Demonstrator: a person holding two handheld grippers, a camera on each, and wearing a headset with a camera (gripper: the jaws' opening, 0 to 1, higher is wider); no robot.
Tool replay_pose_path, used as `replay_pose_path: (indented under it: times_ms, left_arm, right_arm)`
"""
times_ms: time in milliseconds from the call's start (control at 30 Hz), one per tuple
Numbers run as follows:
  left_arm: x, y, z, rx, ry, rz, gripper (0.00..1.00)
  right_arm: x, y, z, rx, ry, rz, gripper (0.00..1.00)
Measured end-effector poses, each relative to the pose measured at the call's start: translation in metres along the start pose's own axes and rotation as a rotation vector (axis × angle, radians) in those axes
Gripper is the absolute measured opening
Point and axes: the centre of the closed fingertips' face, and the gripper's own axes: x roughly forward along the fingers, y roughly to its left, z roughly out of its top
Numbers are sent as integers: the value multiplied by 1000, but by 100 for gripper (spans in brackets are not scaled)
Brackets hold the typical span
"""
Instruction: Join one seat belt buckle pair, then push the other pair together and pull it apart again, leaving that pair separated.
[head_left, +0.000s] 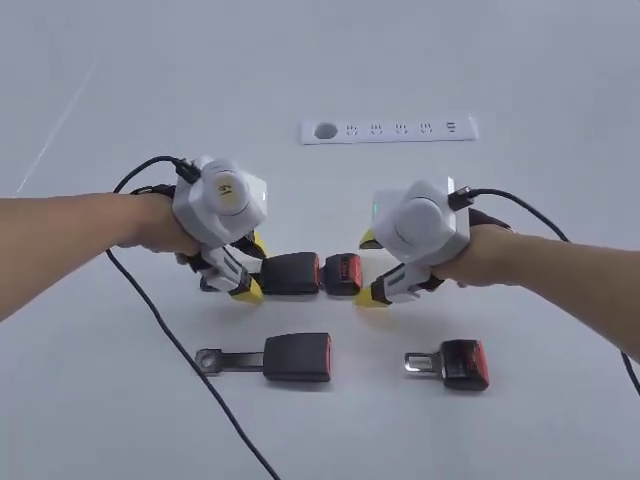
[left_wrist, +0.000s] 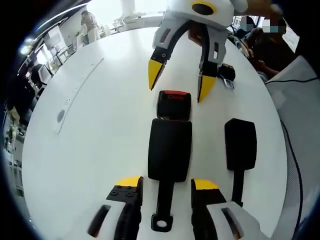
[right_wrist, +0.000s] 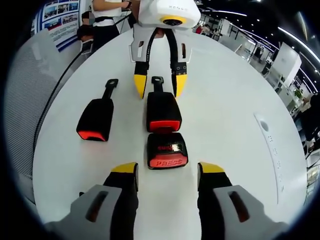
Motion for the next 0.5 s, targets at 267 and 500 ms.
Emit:
replay_pose_path:
  times_ms: [267,500]
  left_arm:
    - [-14,-5,-7,-52,-25,24,40]
    - [-25,-12,-14,-100,-48,47,42]
  right_arm:
    - [-16,3,-7,7,6,-11,48]
    - [-33,7,-18,35,12,-30,50]
